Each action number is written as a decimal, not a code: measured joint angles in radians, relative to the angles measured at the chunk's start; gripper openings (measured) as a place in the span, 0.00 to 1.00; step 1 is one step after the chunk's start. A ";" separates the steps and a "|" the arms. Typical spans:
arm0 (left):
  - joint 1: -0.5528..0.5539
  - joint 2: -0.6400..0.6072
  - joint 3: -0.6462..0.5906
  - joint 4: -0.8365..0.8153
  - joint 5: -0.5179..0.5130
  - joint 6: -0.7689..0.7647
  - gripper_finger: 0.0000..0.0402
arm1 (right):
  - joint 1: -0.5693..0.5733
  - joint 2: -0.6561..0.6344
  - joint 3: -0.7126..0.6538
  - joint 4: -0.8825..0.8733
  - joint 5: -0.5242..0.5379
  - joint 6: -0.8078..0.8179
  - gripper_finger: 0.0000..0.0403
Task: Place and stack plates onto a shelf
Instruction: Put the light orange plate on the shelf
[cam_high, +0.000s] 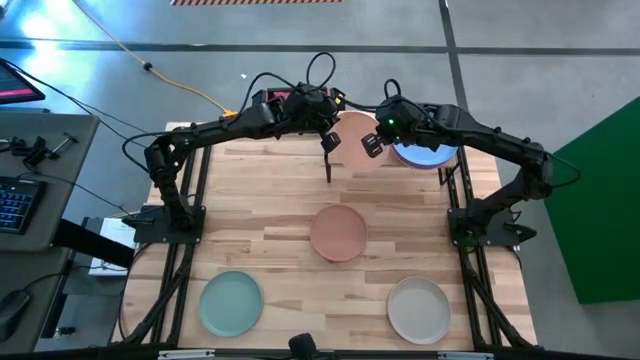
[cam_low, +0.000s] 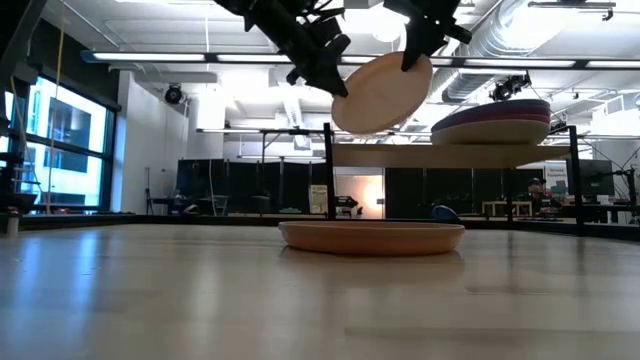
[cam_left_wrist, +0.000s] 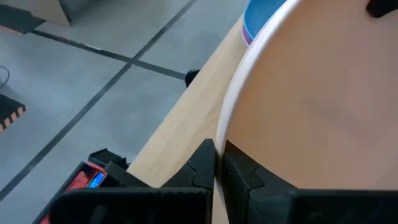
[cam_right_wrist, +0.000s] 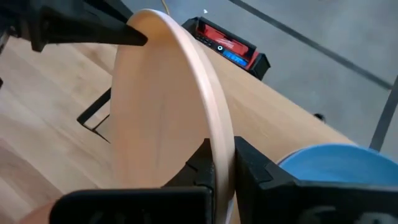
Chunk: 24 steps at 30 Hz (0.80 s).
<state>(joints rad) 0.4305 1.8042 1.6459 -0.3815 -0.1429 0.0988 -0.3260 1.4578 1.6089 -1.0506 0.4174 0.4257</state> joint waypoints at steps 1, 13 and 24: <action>0.000 0.000 0.000 0.004 0.000 0.000 0.01 | 0.000 0.000 0.000 -0.003 -0.001 0.018 0.02; 0.001 0.000 0.000 0.016 0.023 0.055 0.14 | 0.002 0.000 0.000 -0.043 -0.019 0.195 0.01; 0.010 -0.046 0.000 0.045 0.089 -0.016 0.28 | -0.041 0.000 0.000 -0.099 -0.013 0.256 0.00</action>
<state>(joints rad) 0.4402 1.7580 1.6459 -0.3367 -0.0544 0.0826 -0.3665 1.4574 1.6089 -1.1499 0.4043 0.6816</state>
